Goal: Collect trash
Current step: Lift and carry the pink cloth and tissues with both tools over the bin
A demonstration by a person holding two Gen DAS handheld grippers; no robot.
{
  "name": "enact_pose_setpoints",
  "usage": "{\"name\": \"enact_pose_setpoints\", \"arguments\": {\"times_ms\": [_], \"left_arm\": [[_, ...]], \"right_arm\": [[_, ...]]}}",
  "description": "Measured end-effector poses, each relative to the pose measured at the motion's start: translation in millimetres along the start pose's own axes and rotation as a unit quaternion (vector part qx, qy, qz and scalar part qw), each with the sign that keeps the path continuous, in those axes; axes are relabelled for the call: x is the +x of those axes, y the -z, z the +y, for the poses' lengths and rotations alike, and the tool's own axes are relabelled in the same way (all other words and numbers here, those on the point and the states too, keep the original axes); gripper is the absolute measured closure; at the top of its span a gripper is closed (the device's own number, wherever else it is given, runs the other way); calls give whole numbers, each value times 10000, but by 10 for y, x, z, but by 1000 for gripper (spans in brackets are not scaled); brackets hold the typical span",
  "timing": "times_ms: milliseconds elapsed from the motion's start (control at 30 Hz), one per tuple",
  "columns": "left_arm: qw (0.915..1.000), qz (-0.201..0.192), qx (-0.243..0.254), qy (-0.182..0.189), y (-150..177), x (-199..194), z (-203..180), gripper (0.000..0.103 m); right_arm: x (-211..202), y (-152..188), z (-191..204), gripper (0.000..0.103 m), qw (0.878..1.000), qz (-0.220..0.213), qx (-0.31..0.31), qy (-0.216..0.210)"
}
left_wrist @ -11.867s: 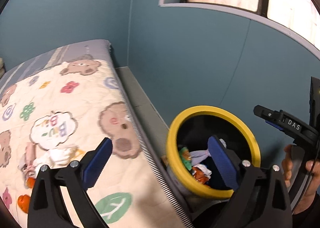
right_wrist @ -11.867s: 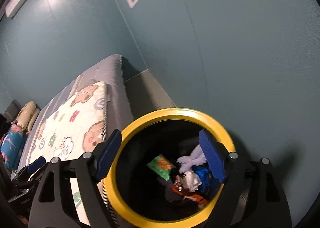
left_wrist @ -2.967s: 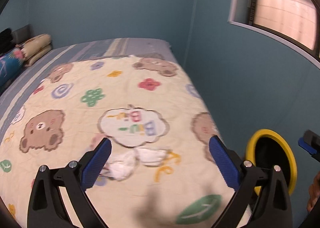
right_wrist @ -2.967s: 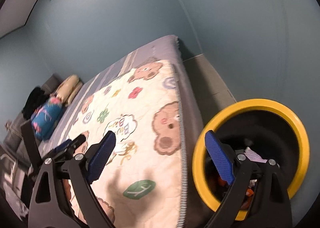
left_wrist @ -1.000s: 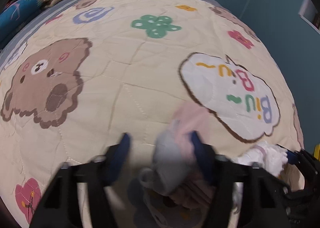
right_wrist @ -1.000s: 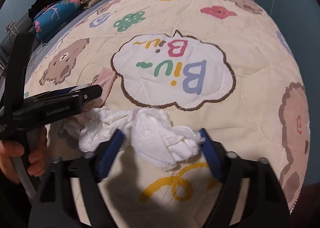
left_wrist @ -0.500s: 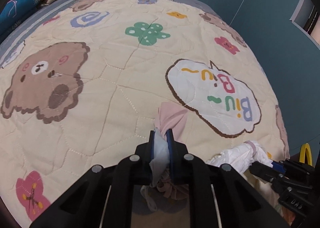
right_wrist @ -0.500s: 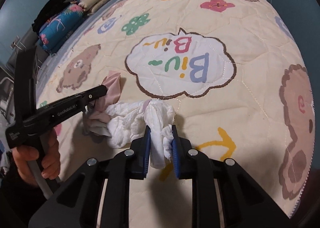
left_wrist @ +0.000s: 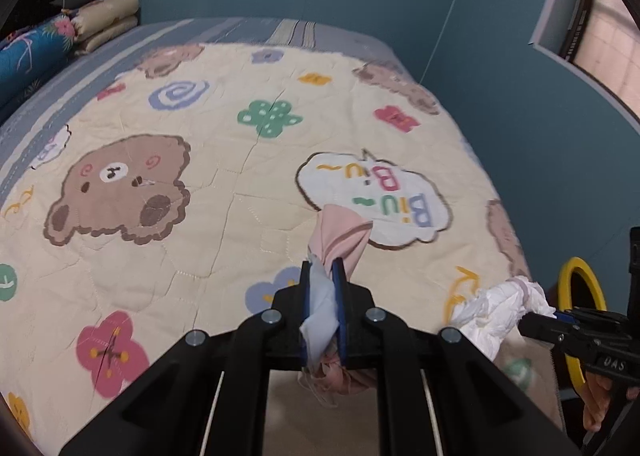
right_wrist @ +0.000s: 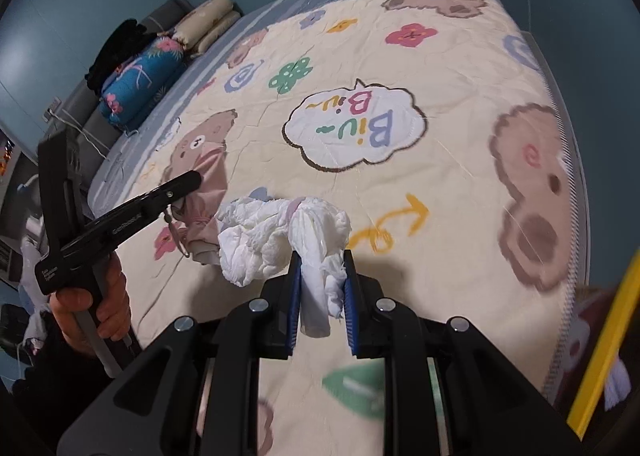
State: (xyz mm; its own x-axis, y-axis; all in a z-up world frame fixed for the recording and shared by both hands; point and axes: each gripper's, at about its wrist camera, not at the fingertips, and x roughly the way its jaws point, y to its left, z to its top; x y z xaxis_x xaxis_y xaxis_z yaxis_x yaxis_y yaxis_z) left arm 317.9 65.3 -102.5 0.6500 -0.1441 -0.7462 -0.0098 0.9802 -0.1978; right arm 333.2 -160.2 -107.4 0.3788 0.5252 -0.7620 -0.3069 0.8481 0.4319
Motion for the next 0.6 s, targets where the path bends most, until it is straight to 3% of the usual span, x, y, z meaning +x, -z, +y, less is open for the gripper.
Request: {"name": "enact_pose_setpoints", "arguments": {"times_ms": [367, 600], "left_arm": [[9976, -584, 323, 186, 275, -900, -377, 94], [9892, -1200, 765, 335, 363, -1498, -737, 94]], "right_arm": [[-876, 466, -158, 85, 9965, -650, 472, -252], [-1446, 652, -279, 85, 9875, -1345, 756, -326]]}}
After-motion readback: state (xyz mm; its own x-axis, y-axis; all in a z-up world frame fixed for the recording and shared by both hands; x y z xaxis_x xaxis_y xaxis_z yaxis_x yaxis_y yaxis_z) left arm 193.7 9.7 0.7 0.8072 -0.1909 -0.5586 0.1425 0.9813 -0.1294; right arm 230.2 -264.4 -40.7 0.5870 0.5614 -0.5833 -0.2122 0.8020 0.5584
